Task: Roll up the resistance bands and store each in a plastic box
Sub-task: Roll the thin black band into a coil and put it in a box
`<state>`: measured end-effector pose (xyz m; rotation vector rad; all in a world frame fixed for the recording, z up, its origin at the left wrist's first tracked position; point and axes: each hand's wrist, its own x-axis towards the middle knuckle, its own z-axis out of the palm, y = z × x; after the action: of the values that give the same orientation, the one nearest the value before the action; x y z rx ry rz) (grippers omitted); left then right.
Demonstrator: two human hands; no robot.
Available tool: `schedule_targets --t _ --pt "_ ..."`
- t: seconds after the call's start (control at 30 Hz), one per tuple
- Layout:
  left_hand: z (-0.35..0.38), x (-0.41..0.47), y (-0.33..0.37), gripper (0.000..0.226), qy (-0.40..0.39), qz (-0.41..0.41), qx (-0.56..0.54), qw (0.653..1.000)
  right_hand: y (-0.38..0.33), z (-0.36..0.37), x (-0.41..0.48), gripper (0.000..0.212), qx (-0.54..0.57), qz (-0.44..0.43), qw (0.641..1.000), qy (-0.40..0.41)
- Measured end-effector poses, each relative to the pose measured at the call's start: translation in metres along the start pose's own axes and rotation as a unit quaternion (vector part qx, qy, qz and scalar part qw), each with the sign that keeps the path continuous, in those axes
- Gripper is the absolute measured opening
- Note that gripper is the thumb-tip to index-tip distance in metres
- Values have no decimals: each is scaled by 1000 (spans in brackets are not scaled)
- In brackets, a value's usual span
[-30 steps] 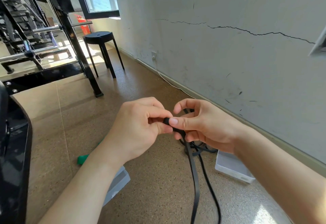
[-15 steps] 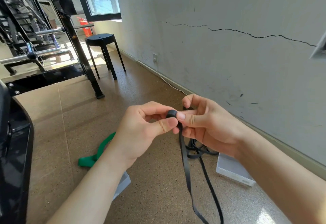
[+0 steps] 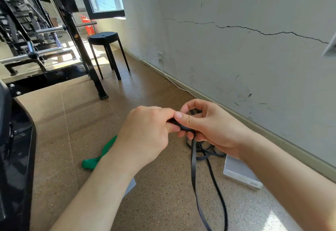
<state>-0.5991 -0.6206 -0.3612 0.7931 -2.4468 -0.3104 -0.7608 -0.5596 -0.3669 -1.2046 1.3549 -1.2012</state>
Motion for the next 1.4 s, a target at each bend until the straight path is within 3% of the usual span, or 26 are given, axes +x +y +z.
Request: schedule_targets --t 0.13,0.23,0.33,0.4,0.47,0.6,0.77,0.97,1.03,1.1,1.17,1.23,1.3,1.4 --pt "2 0 -1 14 18 -18 -8 1000 1 4 2 44 -40 -37 998 31" --pt "4 0 3 15 53 -87 -147 984 2 -1 2 36 25 -43 998 33" --pt "5 2 9 21 18 -159 -424 891 -1 -7 1 35 173 -26 985 -17" --pt "8 1 6 25 1 -171 -509 844 -2 -7 -1 34 220 -17 974 -41" --pt "9 2 4 29 -5 -168 -530 831 -2 -7 -1 34 241 -15 969 -54" --pt "6 2 5 28 10 -128 -486 865 -1 -8 -2 38 218 -6 974 -68" --pt "0 0 -2 9 46 -28 -240 969 -2 -13 -4 36 134 48 985 -96" --pt "-1 3 -7 13 41 38 -29 998 2 -6 -1 44 108 35 992 -49" --pt "0 2 -5 12 39 10 -60 997 2 -6 0 44 128 30 990 -45" --pt "0 0 -3 19 12 -55 -191 980 1 -7 0 40 166 25 985 -49" --pt "1 0 -3 22 -31 -105 -364 925 0 -8 0 34 203 19 977 -56" --pt "4 0 -5 25 -28 -121 -453 883 -1 -9 -1 31 225 15 972 -67" --pt "5 0 -4 24 -16 -121 -477 870 -2 -9 -2 32 227 14 971 -76" --pt "2 0 -4 15 13 -106 -434 895 -4 -8 -3 35 201 40 974 -94"
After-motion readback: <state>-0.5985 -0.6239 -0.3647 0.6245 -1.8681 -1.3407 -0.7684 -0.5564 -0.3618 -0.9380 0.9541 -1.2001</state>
